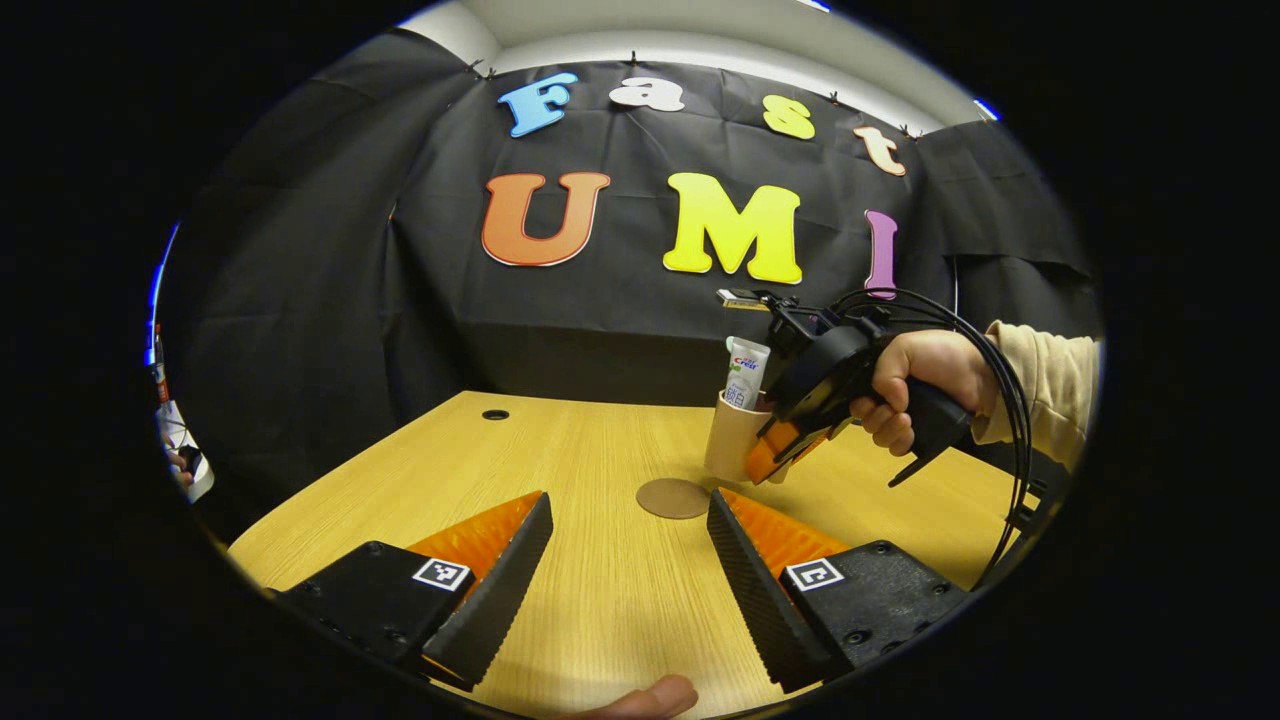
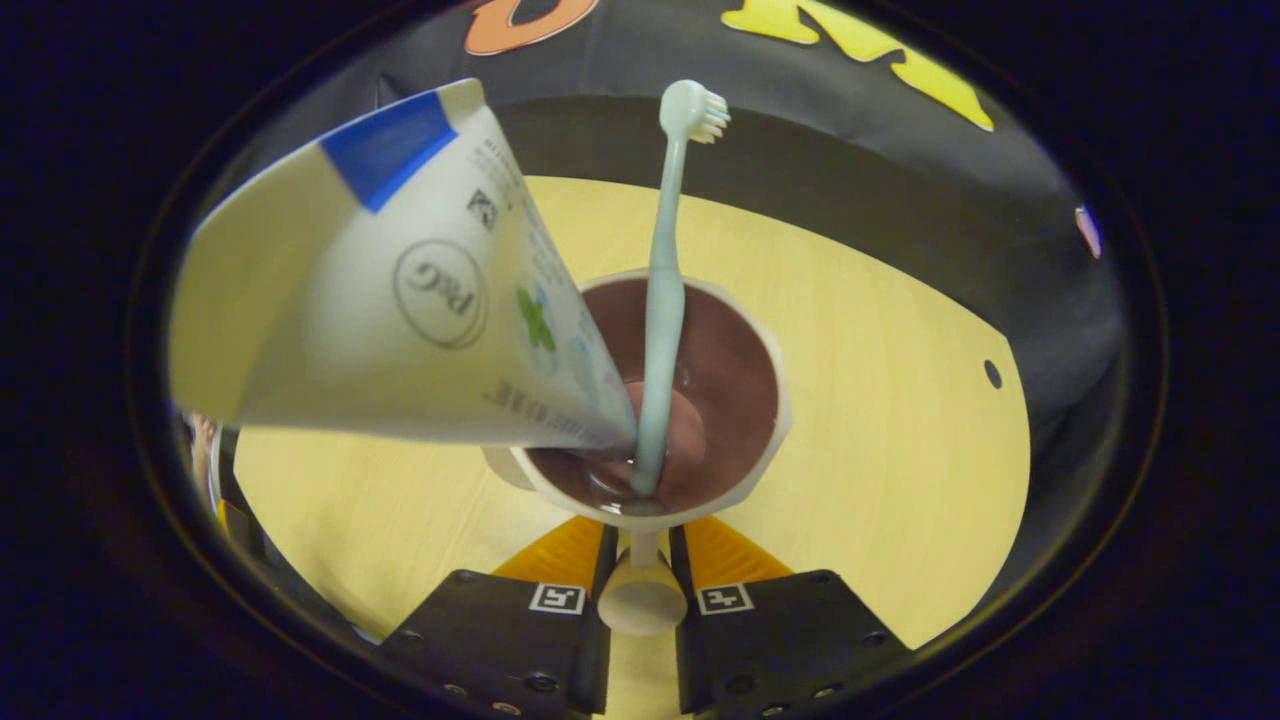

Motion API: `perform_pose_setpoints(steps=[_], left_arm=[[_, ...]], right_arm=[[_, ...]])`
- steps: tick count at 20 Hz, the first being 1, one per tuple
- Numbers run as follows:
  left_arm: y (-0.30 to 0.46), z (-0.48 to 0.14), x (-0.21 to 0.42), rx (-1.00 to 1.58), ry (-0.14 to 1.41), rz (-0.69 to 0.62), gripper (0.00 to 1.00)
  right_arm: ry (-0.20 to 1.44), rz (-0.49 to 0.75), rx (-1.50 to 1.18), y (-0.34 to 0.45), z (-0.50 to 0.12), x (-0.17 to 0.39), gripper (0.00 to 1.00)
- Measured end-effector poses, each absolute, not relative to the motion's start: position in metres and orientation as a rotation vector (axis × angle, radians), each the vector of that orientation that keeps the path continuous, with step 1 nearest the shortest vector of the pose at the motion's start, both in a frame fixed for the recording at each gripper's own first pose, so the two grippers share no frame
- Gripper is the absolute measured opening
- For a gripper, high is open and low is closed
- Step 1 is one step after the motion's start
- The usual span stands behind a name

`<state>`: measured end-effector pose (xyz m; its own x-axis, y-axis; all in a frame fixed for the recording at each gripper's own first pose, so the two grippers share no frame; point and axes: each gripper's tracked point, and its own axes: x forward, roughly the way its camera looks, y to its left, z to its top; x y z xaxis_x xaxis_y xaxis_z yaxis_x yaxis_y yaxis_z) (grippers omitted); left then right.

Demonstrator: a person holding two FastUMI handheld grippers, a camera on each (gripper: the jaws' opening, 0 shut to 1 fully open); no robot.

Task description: Put the toothbrush and toothpaste on the desktop into the cup, then pick up the cup and place it on the coaster on the desktop.

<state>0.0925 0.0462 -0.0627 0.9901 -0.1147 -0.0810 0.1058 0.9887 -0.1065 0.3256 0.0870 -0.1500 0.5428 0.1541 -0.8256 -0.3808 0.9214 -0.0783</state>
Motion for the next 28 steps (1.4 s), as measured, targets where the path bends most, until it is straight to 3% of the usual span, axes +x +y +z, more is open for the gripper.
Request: perform_pose_setpoints(steps=[17,18,20,24,25,28], left_arm=[[0.048,-0.066,0.067,-0.058,0.073,-0.124,0.98],[0.048,-0.067,0.067,-0.052,0.077,-0.118,0.98],[0.045,-0.07,0.064,-0.044,0.087,-0.118,0.98],[0.034,-0.072,0.058,-0.024,0.097,-0.128,0.98],[0.031,-0.072,0.057,-0.018,0.097,-0.129,0.98],[0.022,-0.068,0.055,-0.008,0.092,-0.131,0.98]], right_arm=[[0.98,0.34,-0.268,0.087,-0.149,0.32,0.27],[0.968,0.347,-0.244,0.085,-0.145,0.319,0.29],[0.946,0.373,-0.211,0.088,-0.137,0.311,0.54],[0.873,0.393,-0.163,0.084,-0.117,0.295,0.77],[0.852,0.389,-0.165,0.078,-0.11,0.291,0.91],[0.766,0.391,-0.156,0.062,-0.089,0.273,0.98]])
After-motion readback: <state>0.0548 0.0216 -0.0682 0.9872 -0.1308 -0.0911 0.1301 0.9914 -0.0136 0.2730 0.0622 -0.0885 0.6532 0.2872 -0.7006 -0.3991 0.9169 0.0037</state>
